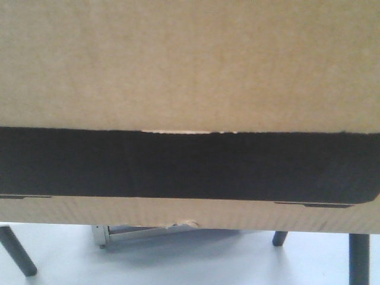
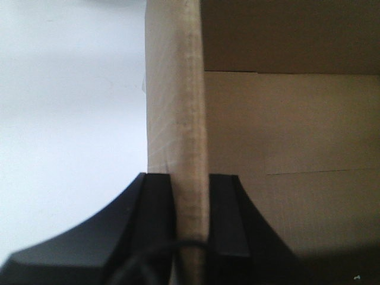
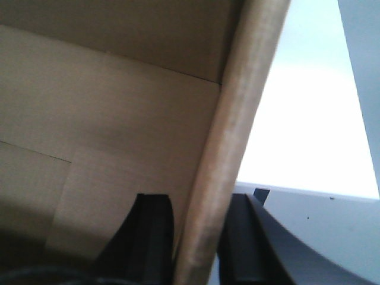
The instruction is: Grab box from left shelf to table start
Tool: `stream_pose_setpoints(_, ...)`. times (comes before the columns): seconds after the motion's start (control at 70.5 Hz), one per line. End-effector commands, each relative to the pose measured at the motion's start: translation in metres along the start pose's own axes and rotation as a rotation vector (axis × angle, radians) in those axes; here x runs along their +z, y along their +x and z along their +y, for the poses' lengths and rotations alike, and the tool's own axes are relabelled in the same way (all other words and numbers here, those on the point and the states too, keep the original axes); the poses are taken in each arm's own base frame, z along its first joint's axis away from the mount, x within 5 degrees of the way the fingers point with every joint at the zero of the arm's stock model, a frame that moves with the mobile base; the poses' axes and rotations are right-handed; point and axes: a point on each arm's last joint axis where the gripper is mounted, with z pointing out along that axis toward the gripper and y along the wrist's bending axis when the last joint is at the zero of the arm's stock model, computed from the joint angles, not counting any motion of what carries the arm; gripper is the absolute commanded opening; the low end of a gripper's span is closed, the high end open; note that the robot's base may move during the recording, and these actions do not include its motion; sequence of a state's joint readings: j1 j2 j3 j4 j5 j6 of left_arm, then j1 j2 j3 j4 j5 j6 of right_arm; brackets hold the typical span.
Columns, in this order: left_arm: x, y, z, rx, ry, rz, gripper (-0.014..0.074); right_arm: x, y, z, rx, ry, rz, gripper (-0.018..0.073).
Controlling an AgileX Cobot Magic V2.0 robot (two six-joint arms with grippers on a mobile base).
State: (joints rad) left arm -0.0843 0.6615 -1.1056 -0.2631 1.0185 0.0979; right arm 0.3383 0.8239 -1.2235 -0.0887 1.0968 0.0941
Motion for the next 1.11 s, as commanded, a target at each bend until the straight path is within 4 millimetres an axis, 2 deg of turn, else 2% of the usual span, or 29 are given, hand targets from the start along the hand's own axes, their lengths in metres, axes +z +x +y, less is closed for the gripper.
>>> stream_pose_setpoints(0.0, -0.0153, -0.0201, -0.0221, -0.124, 0.226, -0.166, -0.0097, -0.0099, -0.0198, 0.0086, -0.003, -0.096, -0.195, 0.007)
stream_pose_setpoints(1.092, -0.0153, -0.0201, -0.0221, -0.124, 0.226, -0.166, -0.0097, -0.01, -0.0199, 0.0086, -0.003, -0.096, -0.196, 0.007)
